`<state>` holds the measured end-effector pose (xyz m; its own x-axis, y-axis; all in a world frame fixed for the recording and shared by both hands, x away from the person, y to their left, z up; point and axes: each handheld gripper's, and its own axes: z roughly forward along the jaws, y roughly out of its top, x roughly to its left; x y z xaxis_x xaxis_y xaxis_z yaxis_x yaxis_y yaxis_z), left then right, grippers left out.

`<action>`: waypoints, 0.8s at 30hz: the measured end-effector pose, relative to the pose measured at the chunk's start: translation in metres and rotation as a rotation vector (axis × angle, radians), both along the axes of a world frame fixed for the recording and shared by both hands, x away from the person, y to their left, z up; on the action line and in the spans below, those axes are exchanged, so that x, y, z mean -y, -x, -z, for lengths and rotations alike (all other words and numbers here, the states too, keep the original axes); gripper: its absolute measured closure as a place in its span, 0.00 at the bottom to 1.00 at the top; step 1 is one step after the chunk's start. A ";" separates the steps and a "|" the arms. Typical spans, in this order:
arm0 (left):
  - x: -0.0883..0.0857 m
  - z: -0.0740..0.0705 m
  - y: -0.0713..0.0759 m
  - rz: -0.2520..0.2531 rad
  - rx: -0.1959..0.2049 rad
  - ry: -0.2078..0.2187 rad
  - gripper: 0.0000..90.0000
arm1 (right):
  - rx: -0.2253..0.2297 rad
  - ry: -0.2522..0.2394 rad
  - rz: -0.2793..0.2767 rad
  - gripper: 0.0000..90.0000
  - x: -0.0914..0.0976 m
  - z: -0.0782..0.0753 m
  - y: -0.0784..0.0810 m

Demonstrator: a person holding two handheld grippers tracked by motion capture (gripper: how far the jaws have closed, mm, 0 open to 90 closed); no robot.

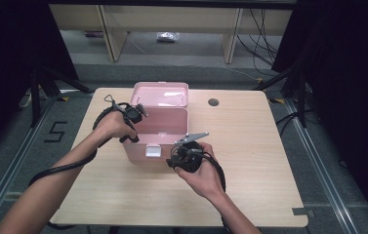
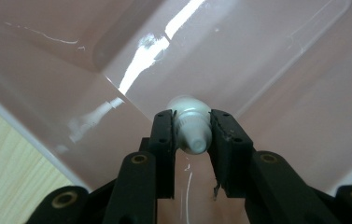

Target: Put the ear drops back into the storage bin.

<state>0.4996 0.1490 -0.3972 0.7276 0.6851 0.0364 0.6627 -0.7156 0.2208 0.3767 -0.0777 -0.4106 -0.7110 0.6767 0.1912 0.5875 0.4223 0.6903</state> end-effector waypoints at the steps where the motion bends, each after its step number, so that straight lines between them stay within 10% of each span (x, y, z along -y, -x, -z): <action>1: 0.000 0.000 0.000 -0.002 0.000 0.002 0.79 | 0.000 0.001 0.000 0.84 0.000 0.000 0.000; 24: 0.001 0.005 -0.001 -0.002 -0.012 -0.006 0.79 | 0.002 0.004 0.000 0.83 0.000 0.001 -0.001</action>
<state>0.5009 0.1485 -0.4027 0.7268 0.6861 0.0321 0.6665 -0.7158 0.2083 0.3774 -0.0776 -0.4116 -0.7114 0.6774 0.1871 0.5862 0.4252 0.6896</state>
